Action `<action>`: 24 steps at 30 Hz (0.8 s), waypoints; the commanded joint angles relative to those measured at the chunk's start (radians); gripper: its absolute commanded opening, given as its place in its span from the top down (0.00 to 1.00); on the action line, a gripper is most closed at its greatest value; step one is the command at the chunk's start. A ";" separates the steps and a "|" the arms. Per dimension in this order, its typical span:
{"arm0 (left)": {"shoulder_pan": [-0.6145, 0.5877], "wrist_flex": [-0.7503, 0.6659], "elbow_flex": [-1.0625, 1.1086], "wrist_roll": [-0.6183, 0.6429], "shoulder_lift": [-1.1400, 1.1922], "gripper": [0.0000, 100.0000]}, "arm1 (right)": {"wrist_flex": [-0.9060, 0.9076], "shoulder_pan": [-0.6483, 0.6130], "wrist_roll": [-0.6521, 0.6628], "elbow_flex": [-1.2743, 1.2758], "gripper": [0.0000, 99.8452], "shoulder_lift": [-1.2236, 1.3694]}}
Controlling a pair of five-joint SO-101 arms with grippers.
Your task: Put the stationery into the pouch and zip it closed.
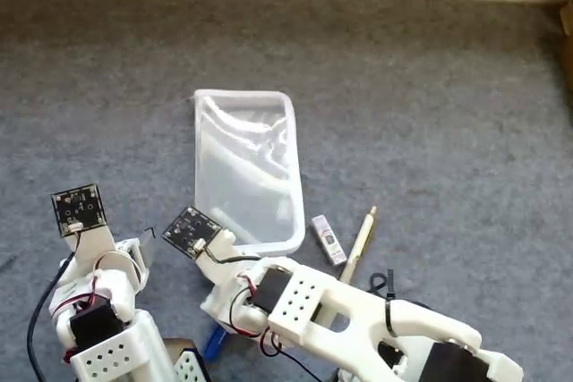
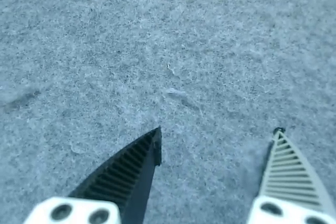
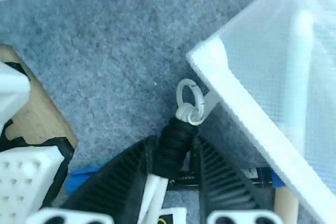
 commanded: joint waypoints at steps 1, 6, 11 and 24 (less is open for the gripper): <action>-0.015 -0.018 -0.007 0.009 -0.016 0.70 | -0.012 -0.008 -0.009 -0.059 0.89 0.027; -0.015 -0.018 -0.007 0.008 -0.016 0.70 | -0.013 -0.012 -0.009 -0.061 0.89 0.065; -0.015 -0.020 -0.001 0.006 -0.016 0.70 | -0.008 -0.012 -0.009 -0.076 0.89 0.091; -0.015 -0.020 0.002 0.006 -0.016 0.70 | -0.005 -0.013 -0.009 -0.111 0.90 0.179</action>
